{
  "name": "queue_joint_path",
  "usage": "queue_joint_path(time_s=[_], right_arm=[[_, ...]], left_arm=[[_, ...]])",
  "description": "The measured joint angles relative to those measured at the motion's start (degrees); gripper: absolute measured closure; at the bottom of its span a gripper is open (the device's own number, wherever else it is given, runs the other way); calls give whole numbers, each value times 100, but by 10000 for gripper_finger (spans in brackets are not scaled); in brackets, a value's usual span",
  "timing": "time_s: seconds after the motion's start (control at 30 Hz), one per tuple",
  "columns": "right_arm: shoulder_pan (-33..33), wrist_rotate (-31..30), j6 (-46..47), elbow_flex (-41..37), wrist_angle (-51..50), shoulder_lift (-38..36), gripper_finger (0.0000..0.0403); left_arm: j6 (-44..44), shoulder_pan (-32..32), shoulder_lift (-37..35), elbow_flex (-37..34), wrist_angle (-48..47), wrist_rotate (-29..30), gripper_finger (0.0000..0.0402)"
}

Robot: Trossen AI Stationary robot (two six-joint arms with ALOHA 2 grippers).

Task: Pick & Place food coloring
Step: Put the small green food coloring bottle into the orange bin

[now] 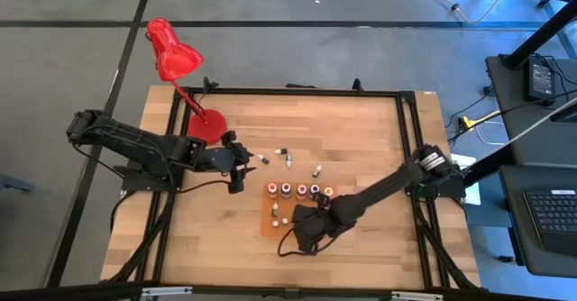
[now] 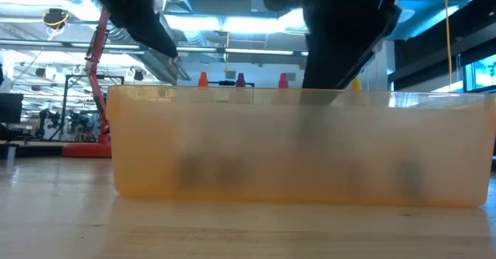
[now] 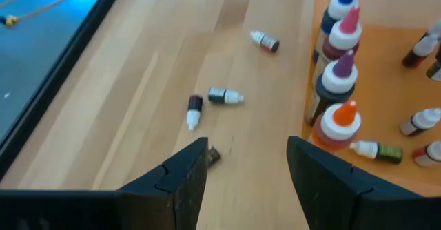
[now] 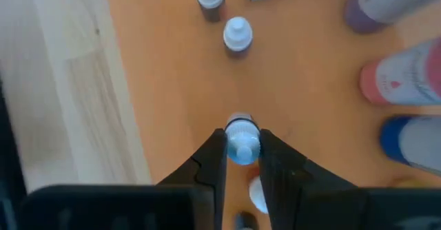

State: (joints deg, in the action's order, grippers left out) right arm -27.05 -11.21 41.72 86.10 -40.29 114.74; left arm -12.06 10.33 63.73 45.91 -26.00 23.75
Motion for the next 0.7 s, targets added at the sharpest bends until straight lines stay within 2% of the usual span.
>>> queue_joint_path(time_s=[0.27, 0.7], right_arm=[[32, 51, 136, 9, 47, 120, 324], [28, 184, 323, -203, 140, 120, 316]], left_arm=[[-28, 2, -1, 0, -85, -287, 209], [-28, 7, -1, 0, -120, -287, 208]])
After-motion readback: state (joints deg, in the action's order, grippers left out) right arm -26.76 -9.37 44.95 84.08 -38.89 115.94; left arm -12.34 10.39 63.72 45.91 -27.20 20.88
